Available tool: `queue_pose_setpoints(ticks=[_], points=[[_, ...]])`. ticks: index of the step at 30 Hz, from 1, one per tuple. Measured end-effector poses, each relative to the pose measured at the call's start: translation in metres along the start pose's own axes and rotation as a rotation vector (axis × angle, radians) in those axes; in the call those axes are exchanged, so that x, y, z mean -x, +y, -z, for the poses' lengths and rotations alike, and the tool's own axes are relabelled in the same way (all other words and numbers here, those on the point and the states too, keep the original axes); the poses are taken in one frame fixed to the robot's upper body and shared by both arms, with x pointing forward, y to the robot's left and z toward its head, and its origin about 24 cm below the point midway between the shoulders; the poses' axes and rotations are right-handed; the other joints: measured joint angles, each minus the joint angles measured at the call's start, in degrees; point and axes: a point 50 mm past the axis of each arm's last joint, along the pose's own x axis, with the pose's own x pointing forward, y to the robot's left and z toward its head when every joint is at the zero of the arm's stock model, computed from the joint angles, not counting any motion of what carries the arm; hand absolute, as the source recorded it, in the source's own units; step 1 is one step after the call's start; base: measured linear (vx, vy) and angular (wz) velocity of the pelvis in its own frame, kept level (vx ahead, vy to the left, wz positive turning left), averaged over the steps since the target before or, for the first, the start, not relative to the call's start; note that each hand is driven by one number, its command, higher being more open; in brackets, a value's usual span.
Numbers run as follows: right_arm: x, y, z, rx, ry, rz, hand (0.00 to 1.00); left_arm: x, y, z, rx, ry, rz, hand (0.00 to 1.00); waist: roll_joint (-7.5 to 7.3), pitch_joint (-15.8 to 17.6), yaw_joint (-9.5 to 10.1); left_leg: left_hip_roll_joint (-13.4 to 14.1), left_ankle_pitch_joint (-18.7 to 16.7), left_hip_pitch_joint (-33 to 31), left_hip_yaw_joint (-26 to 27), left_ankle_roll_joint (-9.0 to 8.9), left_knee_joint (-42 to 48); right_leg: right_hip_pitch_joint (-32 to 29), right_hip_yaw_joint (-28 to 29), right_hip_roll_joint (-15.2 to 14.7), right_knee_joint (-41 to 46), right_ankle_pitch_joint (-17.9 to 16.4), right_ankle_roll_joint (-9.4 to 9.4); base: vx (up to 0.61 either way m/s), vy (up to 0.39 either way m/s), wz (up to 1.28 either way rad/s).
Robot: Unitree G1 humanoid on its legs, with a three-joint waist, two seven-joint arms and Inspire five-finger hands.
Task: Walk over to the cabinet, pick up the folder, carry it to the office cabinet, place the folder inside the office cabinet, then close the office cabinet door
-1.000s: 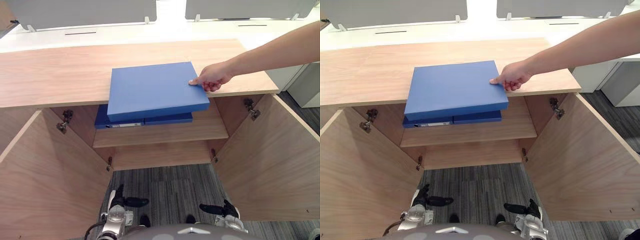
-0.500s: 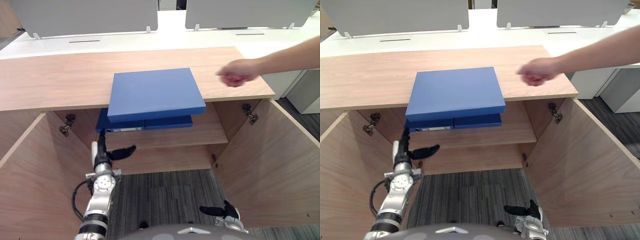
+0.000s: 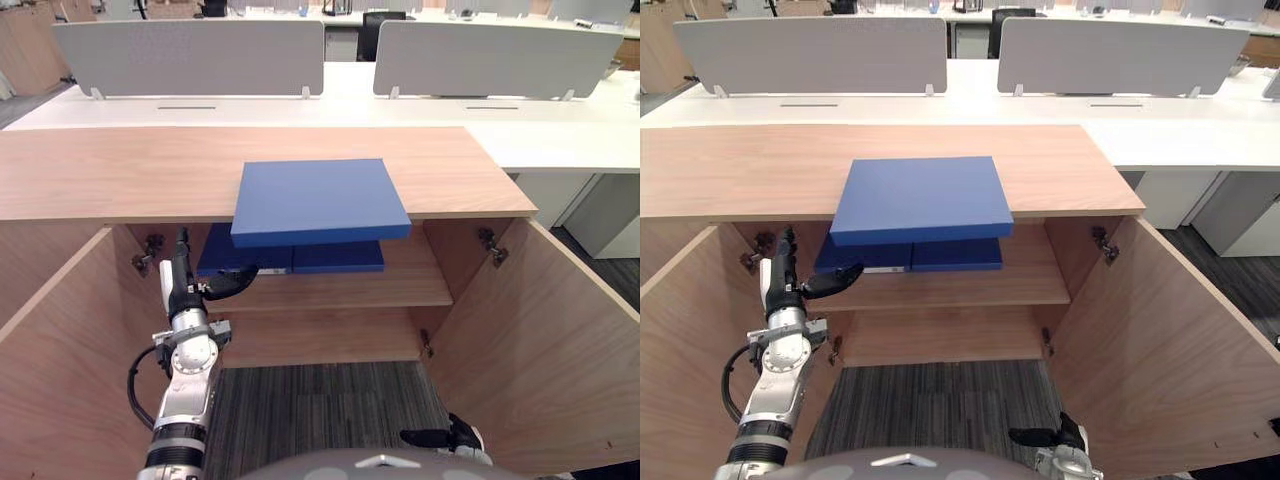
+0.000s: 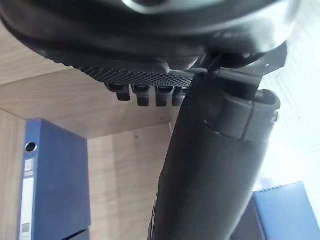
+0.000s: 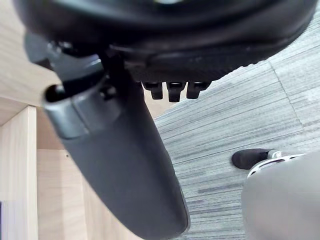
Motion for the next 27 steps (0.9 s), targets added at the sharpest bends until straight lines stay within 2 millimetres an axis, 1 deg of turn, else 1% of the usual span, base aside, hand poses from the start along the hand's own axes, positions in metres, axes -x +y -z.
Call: queue_pose_setpoints(ticks=[7,13,21,23,27], points=[[0.002,-0.007,0.015,0.030,0.047,0.004,1.00,0.006,0.003,0.008,-0.008,0.026,0.011,1.00,-0.14,-0.36,-0.16,0.07,-0.27,1.57,0.21,0.16,0.01,1.45,0.19,0.05,0.09,-0.41,0.01,0.00,-0.001,-0.01],[0.003,-0.007,0.019,0.036,0.056,0.004,1.00,0.009,0.004,0.011,0.001,0.036,0.012,1.00,-0.33,-0.68,-0.13,0.11,-0.33,1.81,0.38,0.14,0.25,1.60,0.43,0.11,0.11,-0.43,0.00,0.00,-0.001,-0.01],[0.004,-0.010,0.025,0.045,0.079,0.007,1.00,0.026,0.002,0.023,0.076,0.101,0.012,1.00,-0.25,-1.41,-0.10,0.15,-0.44,3.13,0.50,0.14,0.23,2.74,0.65,0.13,0.24,-0.50,-0.03,0.00,-0.001,-0.01],[0.005,-0.011,0.029,0.047,0.088,0.010,1.00,0.031,-0.001,0.026,0.073,0.114,0.028,1.00,0.10,-1.98,-0.10,0.20,-0.80,3.55,0.50,-0.27,0.00,2.94,0.68,0.11,0.73,-0.94,0.11,-0.04,-0.004,0.00],[0.006,-0.013,0.032,0.056,0.095,0.011,1.00,0.032,-0.002,0.027,0.077,0.117,0.035,1.00,0.03,-2.17,-0.10,0.28,-0.98,3.63,0.47,-0.40,-0.02,2.89,0.89,0.06,1.57,-1.95,0.12,-0.04,-0.013,0.01]])
